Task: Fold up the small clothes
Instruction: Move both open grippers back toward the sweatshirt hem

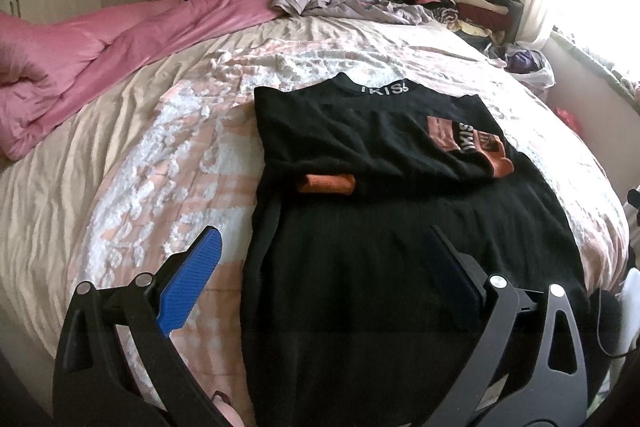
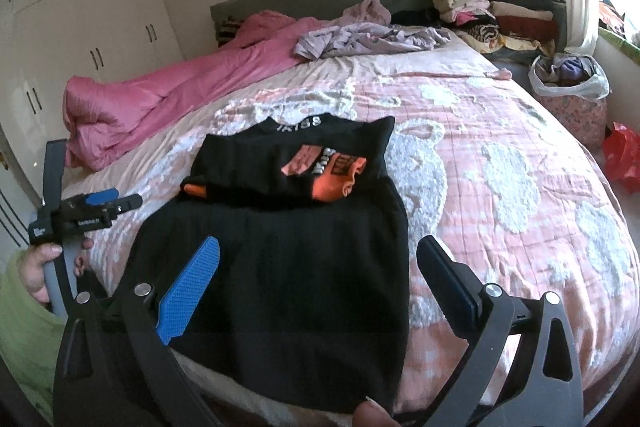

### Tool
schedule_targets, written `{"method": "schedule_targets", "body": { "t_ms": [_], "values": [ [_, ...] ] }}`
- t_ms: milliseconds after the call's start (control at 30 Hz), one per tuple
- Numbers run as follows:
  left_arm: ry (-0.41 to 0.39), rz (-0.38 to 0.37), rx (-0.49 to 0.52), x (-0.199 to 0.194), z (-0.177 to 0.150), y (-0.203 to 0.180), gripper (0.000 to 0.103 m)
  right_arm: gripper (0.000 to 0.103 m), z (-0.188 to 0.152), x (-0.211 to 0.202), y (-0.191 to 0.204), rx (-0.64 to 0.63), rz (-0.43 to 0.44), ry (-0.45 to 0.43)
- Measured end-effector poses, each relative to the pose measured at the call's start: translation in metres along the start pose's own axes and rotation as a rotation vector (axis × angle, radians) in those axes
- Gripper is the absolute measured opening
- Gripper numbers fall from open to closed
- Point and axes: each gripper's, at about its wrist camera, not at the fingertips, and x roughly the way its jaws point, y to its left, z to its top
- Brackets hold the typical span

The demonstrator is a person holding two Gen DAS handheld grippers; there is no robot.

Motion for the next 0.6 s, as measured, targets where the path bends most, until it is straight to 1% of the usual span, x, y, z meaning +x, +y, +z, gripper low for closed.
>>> {"method": "schedule_targets", "body": {
  "t_ms": [267,433,600],
  "values": [
    [0.003,-0.001,0.028,-0.007,-0.011,-0.003,0.093,0.098,-0.017,0.006,-0.004,0.0,-0.03,0.062],
    [0.025,0.001,0.044,-0.006,-0.022,-0.003,0.093,0.098,-0.029,0.017,-0.006,-0.006,-0.059,0.112],
    [0.059,0.007,0.036,-0.003,-0.035,0.003,0.093,0.098,-0.039,0.028,-0.008,-0.005,-0.065,0.159]
  ]
}}
